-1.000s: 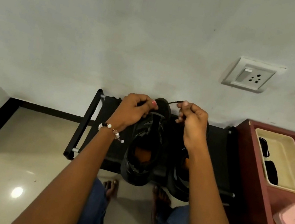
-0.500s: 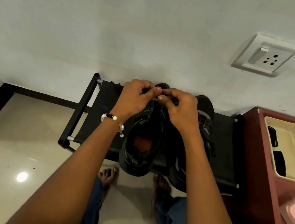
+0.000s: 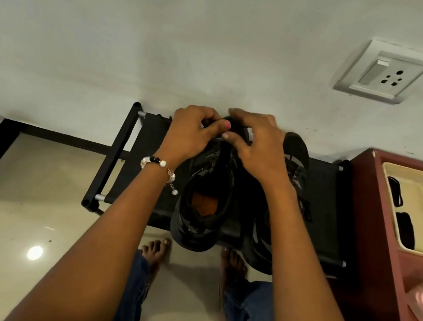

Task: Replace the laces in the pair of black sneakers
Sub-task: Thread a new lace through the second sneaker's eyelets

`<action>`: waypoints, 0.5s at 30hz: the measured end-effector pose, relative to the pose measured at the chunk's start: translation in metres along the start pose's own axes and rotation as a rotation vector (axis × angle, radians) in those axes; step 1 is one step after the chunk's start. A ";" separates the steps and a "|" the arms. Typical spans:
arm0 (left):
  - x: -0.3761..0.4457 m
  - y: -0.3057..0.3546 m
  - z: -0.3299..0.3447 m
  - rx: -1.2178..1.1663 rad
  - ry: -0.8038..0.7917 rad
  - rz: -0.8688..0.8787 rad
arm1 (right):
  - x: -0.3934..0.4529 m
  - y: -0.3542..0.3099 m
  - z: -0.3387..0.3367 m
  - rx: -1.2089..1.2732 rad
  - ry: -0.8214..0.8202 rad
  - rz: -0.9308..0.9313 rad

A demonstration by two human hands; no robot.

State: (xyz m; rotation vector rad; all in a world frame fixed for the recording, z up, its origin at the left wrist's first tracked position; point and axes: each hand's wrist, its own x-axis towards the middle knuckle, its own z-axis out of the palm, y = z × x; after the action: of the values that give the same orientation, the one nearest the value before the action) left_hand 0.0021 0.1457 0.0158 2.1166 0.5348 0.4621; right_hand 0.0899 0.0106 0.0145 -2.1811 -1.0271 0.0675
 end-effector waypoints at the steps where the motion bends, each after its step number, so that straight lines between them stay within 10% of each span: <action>1: 0.000 0.001 0.001 -0.006 -0.029 0.004 | -0.001 -0.003 0.002 0.074 -0.021 -0.024; 10: 0.003 -0.014 -0.020 -0.095 -0.051 -0.119 | -0.002 0.022 -0.015 0.249 0.328 0.428; 15: 0.004 -0.019 -0.018 -0.097 -0.102 -0.192 | -0.003 0.026 -0.009 -0.083 0.195 0.451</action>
State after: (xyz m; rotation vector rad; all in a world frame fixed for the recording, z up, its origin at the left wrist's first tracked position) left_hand -0.0075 0.1700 0.0107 1.9622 0.6365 0.2650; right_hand 0.1075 -0.0078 0.0039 -2.4025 -0.4252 0.0189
